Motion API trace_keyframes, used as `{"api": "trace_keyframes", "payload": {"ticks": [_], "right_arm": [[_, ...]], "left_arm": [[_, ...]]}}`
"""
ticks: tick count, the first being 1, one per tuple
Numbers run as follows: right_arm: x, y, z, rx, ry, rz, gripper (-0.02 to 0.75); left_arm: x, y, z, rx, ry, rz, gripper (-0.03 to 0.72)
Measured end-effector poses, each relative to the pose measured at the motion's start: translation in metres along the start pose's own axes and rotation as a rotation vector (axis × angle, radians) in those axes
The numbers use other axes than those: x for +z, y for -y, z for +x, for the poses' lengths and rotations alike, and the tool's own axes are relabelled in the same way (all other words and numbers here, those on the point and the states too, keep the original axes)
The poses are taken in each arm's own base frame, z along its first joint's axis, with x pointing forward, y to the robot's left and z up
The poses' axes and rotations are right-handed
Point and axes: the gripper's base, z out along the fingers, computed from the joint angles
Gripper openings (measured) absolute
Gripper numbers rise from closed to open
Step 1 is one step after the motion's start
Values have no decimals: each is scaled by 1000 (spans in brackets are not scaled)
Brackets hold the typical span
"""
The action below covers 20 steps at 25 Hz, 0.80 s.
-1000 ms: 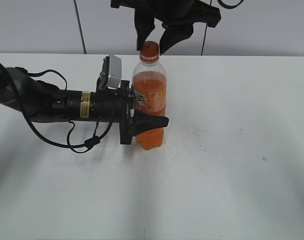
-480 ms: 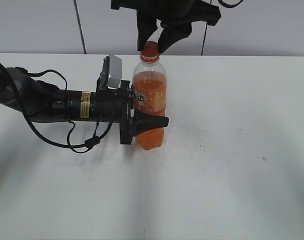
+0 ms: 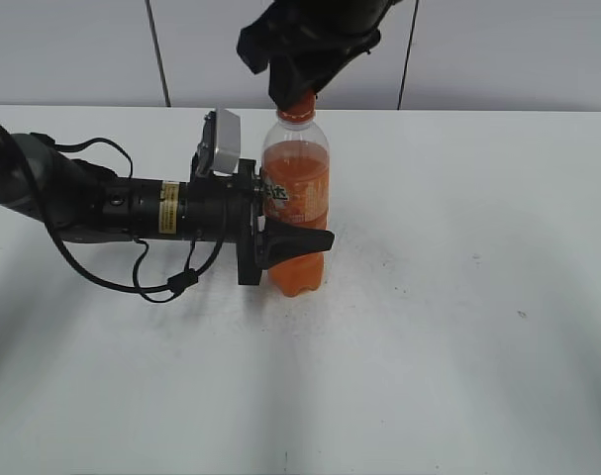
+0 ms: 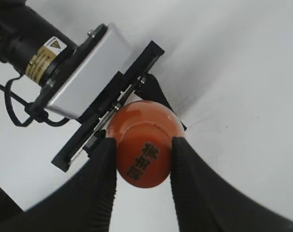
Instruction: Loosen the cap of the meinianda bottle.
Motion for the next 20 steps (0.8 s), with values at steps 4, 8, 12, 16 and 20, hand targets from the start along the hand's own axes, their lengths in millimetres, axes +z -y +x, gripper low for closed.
{"api": "trace_keyframes", "payload": {"ticks": [4,8,12,16,20], "right_arm": [[0,0,0,-174,-1,-1,260],[0,0,0,-329,-3,-2,258],[-1,0,2,-433,-19,-9,259],[-1,-1,2,-545,-23,-14,259],[-1,-1,2,-656,-24,-15,259]], "left_arm": [[0,0,0,0,-1,0,418],[0,0,0,-1,-1,0,418],[0,0,0,-1,-1,1,418],[0,0,0,0,-1,1,418],[0,0,0,0,-1,1,418]]}}
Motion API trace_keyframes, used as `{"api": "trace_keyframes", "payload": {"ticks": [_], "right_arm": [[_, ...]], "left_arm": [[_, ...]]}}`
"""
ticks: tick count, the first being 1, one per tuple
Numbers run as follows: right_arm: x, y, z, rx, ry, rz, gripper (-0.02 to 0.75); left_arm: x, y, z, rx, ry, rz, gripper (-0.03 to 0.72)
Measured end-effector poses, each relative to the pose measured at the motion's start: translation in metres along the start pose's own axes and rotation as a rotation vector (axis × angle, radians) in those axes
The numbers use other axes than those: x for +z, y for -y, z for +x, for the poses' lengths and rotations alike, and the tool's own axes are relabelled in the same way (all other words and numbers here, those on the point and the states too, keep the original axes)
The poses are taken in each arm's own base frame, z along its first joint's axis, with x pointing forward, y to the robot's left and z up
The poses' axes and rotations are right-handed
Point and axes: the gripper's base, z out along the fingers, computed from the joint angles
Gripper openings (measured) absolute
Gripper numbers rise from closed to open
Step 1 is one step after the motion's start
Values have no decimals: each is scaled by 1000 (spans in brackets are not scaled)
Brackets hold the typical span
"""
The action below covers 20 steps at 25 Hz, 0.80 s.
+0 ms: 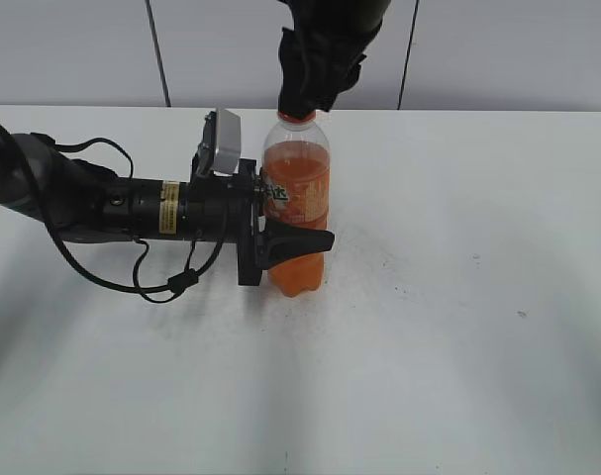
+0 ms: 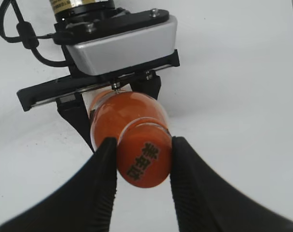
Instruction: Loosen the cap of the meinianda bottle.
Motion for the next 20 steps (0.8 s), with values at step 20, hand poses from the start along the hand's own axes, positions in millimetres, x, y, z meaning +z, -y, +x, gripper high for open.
{"api": "trace_keyframes", "payload": {"ticks": [20], "right_arm": [[-35,-6,1,65,52,15,260]], "left_arm": [[0,0,0,2,-1,3,418]]}}
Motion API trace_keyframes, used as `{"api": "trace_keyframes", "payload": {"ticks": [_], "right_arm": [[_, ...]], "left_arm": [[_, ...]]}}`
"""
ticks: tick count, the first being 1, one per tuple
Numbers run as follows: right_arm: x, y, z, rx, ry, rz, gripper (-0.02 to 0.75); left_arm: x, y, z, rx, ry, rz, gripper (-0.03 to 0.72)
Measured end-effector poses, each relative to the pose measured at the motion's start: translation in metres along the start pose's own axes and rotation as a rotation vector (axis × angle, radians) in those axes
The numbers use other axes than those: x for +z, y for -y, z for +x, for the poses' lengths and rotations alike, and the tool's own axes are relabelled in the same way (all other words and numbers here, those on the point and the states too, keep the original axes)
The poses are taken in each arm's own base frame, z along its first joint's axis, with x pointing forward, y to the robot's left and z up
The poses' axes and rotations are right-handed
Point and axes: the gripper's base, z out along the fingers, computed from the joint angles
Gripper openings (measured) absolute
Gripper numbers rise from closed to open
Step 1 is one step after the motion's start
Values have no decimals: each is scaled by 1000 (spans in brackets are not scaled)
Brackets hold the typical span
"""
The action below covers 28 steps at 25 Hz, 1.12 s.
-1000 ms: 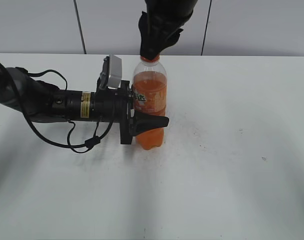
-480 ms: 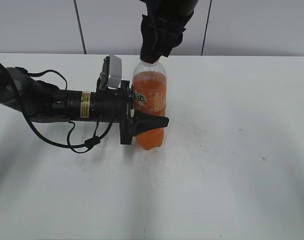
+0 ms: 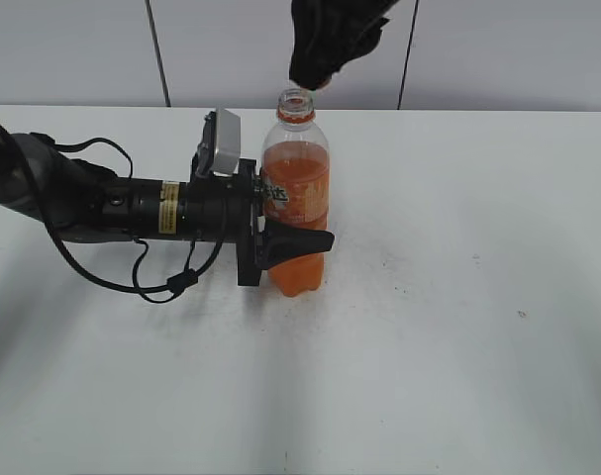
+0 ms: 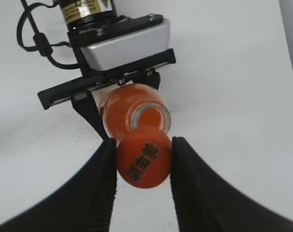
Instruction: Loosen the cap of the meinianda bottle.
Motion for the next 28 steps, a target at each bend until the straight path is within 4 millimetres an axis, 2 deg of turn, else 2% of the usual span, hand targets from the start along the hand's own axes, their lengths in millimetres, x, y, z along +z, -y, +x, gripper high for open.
{"api": "trace_keyframes", "payload": {"ticks": [4,8,11,13,17,20,26,28], "right_arm": [[-16,2,4,198,-7,63,260],[-21,9,11,400,-45,152,261],[-17,14,25,519,-79,167,261],[-11,19,43,611,-116,156,261],[3,27,100,827,-186,120,261],[5,29,152,994,-171,131,261],[28,3,254,1291,-223,169,261],[36,-5,283,1378,-234,199,261]], "left_arm": [[0,0,0,0,0,0,418],[0,0,0,0,0,0,418],[0,0,0,0,0,0,418],[0,0,0,0,-1,0,418],[0,0,0,0,0,0,418],[0,0,0,0,0,0,418],[0,0,0,0,0,0,418],[0,0,0,0,0,0,418]]}}
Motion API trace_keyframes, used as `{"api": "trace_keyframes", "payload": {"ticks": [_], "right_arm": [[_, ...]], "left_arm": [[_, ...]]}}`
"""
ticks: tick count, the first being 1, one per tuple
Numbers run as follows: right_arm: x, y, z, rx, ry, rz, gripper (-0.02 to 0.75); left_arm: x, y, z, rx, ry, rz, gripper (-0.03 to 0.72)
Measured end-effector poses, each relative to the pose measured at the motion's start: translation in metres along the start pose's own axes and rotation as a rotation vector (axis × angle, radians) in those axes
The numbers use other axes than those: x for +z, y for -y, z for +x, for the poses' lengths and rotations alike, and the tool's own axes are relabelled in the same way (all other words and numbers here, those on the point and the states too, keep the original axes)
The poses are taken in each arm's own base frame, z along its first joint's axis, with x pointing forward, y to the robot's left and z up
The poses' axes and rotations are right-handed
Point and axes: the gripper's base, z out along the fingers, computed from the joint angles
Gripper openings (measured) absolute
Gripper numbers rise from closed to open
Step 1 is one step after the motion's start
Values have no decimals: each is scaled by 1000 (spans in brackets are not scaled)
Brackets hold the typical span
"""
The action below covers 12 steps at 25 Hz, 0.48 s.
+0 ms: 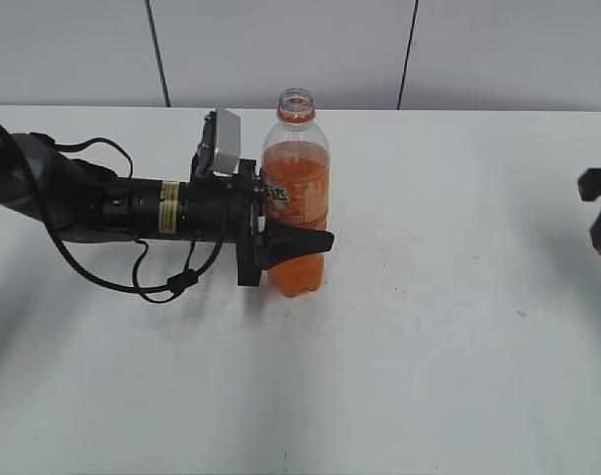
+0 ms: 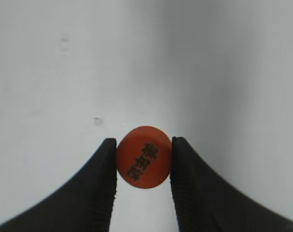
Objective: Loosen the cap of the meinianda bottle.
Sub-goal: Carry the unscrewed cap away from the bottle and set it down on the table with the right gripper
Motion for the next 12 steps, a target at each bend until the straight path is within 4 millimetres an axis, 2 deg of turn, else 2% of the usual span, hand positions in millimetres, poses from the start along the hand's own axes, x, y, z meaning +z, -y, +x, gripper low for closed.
{"api": "trace_keyframes", "payload": {"ticks": [2,5,12], "right_arm": [[11,19,11,70,5,21,261],[20,34,18,101,14,40,261],[54,40,17,29,-33,33,261]], "left_arm": [[0,0,0,0,1,1,418],[0,0,0,0,0,1,418],[0,0,0,0,0,1,418]]}}
